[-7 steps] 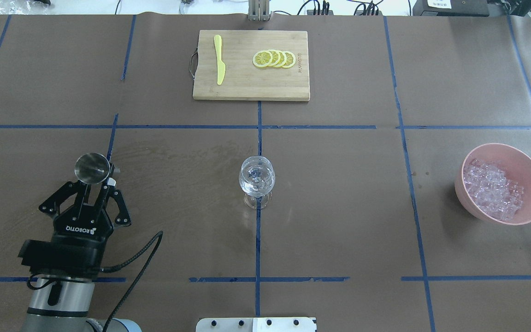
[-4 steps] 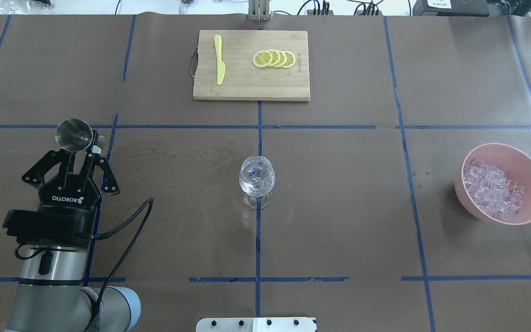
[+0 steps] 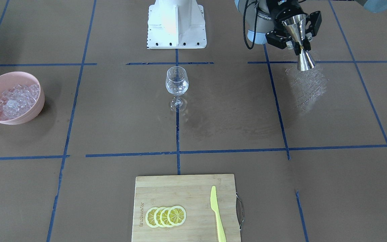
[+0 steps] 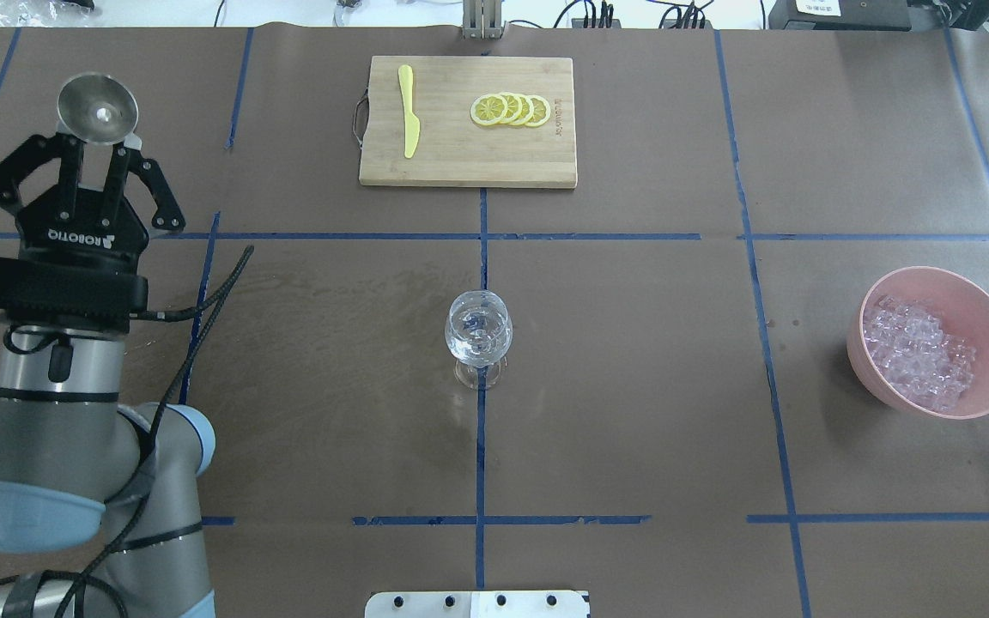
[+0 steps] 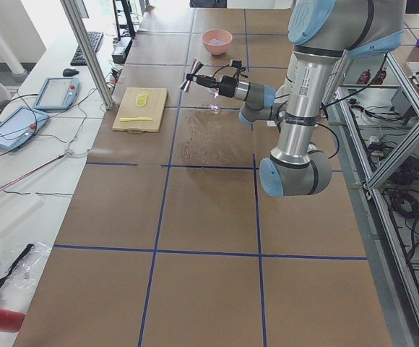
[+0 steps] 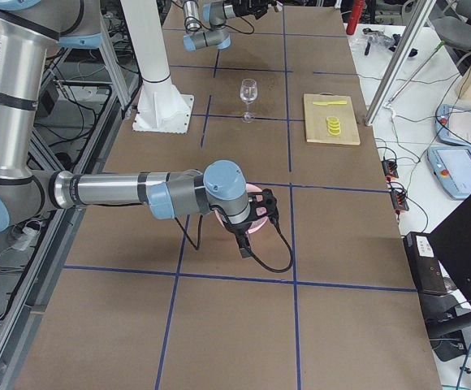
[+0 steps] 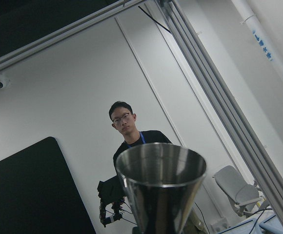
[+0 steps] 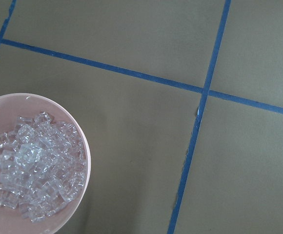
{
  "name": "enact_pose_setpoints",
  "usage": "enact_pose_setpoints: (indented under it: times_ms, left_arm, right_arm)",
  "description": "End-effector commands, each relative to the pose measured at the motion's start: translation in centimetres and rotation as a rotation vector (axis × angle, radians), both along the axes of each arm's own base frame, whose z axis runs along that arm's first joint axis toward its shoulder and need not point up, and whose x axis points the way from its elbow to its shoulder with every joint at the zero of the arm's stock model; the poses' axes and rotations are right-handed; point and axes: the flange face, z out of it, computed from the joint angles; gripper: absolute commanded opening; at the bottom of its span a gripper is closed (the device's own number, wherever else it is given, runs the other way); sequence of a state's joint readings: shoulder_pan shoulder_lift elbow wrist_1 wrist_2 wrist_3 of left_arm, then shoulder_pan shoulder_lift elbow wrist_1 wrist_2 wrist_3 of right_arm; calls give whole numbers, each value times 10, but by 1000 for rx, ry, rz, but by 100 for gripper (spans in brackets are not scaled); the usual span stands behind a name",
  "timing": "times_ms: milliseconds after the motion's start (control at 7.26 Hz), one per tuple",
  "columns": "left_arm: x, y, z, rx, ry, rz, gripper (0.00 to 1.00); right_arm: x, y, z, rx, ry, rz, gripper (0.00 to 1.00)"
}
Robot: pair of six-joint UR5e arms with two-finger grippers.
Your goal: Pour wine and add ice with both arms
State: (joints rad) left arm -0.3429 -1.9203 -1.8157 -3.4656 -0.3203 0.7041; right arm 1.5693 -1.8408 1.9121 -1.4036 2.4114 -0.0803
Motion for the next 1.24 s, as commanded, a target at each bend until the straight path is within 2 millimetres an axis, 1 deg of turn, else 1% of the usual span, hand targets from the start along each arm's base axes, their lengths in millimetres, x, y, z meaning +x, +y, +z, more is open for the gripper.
enact_pose_setpoints:
  times_ms: [0,138,275,413,551,689,826,964,1102]
  left_arm:
    - [-31,-50,-6,50,-262,-11,0]
    - [-54,-71,11,80,-382,17,0]
    - [-67,-78,30,94,-461,66,0]
    - [-78,-88,45,99,-537,136,0]
    - [-102,-101,70,102,-585,280,0]
    - [-134,-115,90,96,-601,469,0]
    - [-165,-126,99,65,-550,669,0]
    - [-177,-120,114,7,-417,834,0]
    - [-174,-116,124,-92,-174,945,0]
  right_arm:
    - [0,1,1,-3,0,0,100]
    - [0,1,2,-5,0,1,100]
    - [0,3,2,-14,-2,7,100]
    - [1,5,4,-20,-2,10,100]
    - [2,7,5,-20,-1,11,100]
    - [2,8,5,-22,-2,12,100]
    - [3,8,5,-20,-2,14,100]
    - [3,9,5,-11,-2,15,100]
    - [3,12,6,3,-4,23,100]
